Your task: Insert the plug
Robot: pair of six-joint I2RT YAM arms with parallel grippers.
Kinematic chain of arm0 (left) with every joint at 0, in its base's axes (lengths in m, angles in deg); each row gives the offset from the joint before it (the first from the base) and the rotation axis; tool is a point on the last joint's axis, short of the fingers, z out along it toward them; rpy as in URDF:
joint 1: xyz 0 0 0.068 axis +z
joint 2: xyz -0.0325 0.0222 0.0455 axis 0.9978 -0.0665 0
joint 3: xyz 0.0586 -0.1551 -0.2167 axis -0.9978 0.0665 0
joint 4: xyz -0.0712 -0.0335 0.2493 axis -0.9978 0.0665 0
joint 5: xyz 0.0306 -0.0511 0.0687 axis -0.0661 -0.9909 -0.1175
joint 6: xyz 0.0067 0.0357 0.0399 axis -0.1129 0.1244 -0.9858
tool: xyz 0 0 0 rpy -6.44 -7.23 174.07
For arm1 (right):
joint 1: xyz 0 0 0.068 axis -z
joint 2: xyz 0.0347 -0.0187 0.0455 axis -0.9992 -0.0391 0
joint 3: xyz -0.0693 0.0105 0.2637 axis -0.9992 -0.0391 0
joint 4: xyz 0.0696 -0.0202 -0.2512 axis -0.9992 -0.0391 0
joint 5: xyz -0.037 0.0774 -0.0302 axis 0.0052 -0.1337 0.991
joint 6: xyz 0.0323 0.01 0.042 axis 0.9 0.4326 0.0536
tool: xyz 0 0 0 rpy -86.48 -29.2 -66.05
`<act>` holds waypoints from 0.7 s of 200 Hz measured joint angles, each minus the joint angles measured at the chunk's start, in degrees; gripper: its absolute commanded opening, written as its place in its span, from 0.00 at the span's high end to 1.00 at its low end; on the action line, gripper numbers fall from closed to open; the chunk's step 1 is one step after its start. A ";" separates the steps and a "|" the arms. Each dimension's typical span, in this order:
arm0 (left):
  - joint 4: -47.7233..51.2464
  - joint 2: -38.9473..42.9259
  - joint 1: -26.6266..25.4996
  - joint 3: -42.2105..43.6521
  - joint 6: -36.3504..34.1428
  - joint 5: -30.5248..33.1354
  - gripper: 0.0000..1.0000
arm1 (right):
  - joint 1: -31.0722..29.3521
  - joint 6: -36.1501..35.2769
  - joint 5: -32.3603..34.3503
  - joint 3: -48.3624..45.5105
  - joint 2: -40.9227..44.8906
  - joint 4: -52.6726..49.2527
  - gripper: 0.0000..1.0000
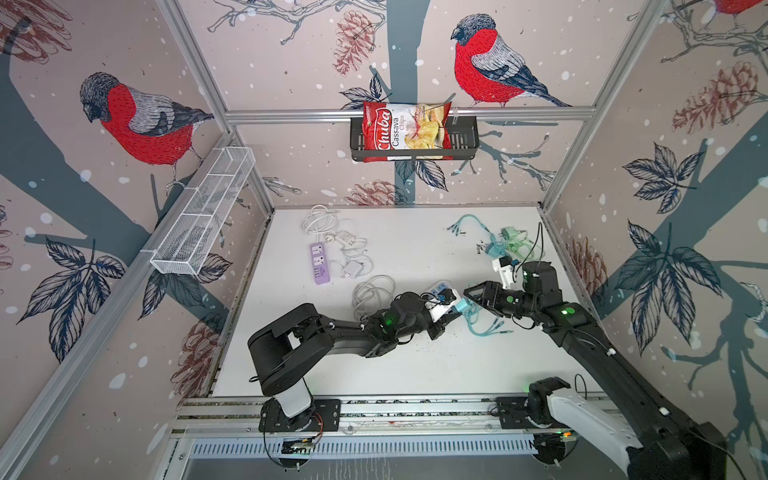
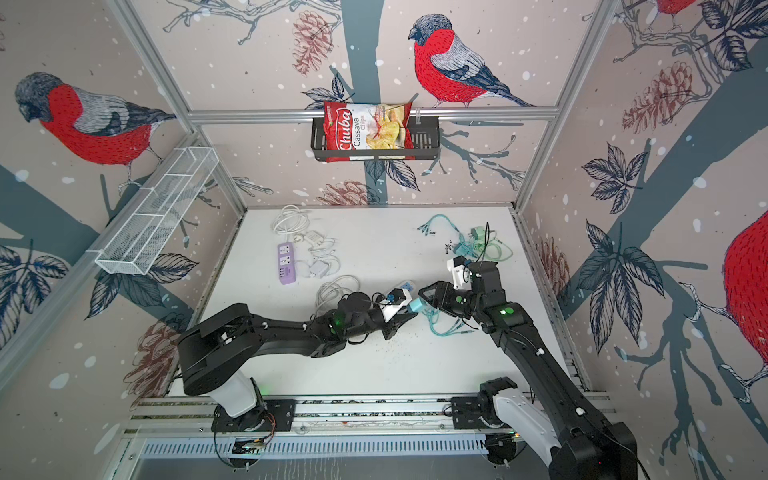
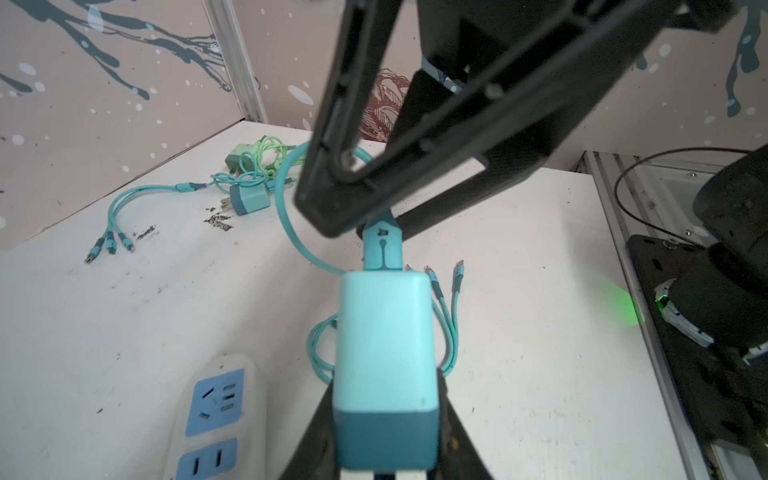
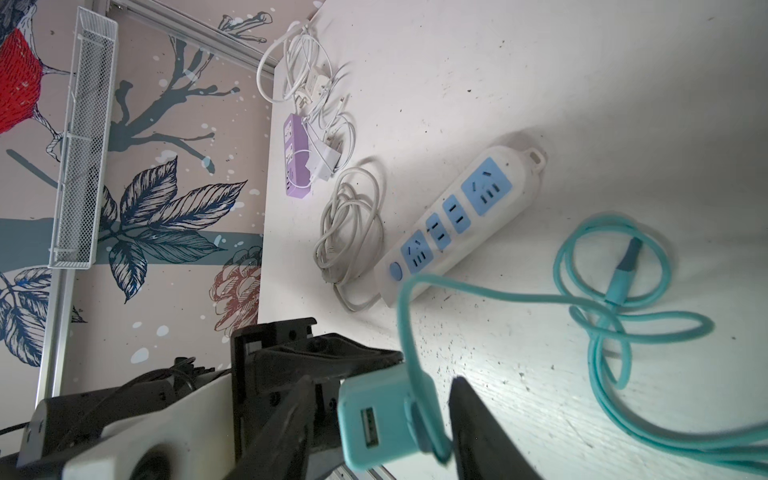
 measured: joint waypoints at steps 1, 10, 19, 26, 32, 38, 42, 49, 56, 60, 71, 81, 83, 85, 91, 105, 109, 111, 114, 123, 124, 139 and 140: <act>-0.07 -0.02 0.00 0.00 -0.13 -0.07 0.85 | -0.02 0.00 0.00 0.02 0.00 0.00 0.44; -0.81 -0.44 0.17 0.00 -0.83 -0.22 0.85 | -0.11 -0.22 0.00 0.20 -0.02 -0.04 0.44; -1.60 -0.83 0.28 0.00 -1.68 -0.26 0.85 | -0.20 -0.52 0.02 0.35 -0.17 -0.09 0.44; -1.99 -1.09 0.39 0.00 -2.10 -0.37 0.85 | -0.28 -0.90 0.02 0.44 -0.37 -0.17 0.44; -2.25 -1.25 0.55 0.02 -2.32 -0.37 0.85 | -0.39 -1.51 0.00 0.55 -0.59 -0.42 0.44; -2.71 -1.40 0.63 0.13 -2.78 -0.42 0.85 | -0.48 -1.55 0.00 0.61 -0.76 -0.55 0.44; -3.06 -1.46 0.74 0.26 -3.32 -0.48 0.85 | -0.59 -1.75 0.00 0.61 -0.85 -0.70 0.44; -3.48 -1.53 0.96 0.50 -3.63 -0.52 0.85 | -0.70 -1.95 0.02 0.66 -0.92 -1.18 0.44; -3.80 -1.60 1.22 0.68 -3.85 -0.50 0.86 | -0.83 -2.16 0.00 0.68 -0.92 -1.62 0.44; -4.04 -1.66 1.40 0.76 -4.11 -0.55 0.85 | -0.92 -2.38 -0.04 0.68 -0.92 -1.81 0.44; -4.57 -1.73 2.12 0.98 -4.92 -0.94 0.85 | -1.18 -2.99 -0.17 0.70 -0.94 -2.38 0.44; -5.22 -1.77 2.86 1.29 -5.31 -1.64 0.85 | -1.38 -3.19 -0.35 0.74 -1.03 -2.93 0.44; -5.35 -1.77 2.97 1.38 -5.33 -1.84 0.85 | -1.44 -3.23 -0.37 0.79 -1.07 -3.04 0.44; -5.57 -1.77 3.13 1.51 -5.35 -1.99 0.85 | -1.51 -3.28 -0.37 0.81 -1.14 -3.13 0.44; -6.36 -1.77 3.43 1.99 -5.75 -2.08 0.85 | -1.68 -3.52 -0.39 0.85 -1.31 -3.19 0.44; -7.96 -1.75 3.56 3.30 -6.62 -2.99 0.85 | -2.19 -4.17 -0.57 0.87 -1.70 -3.23 0.43; -8.20 -1.75 3.58 3.54 -6.80 -3.48 0.84 | -2.38 -4.46 -0.63 0.87 -1.84 -3.21 0.43; -8.28 -1.75 3.58 3.67 -6.84 -3.65 0.84 | -2.45 -4.48 -0.68 0.87 -1.90 -3.19 0.43; -8.48 -1.75 3.58 3.87 -7.04 -3.89 0.84 | -2.54 -4.48 -0.74 0.87 -2.01 -3.15 0.43; -9.35 -1.81 3.63 4.20 -7.93 -5.09 0.84 | -2.99 -4.70 -1.05 0.94 -2.54 -3.10 0.43; -9.44 -1.81 3.63 4.22 -7.93 -5.05 0.84 | -3.04 -4.70 -1.07 0.94 -2.58 -3.10 0.43; -11.21 -2.21 3.65 4.42 -8.33 -5.49 0.84 | -3.76 -4.92 -1.33 1.36 -3.41 -3.06 0.43; -11.32 -2.23 3.67 4.48 -8.37 -5.55 0.84 | -3.80 -4.92 -1.33 1.38 -3.43 -3.06 0.43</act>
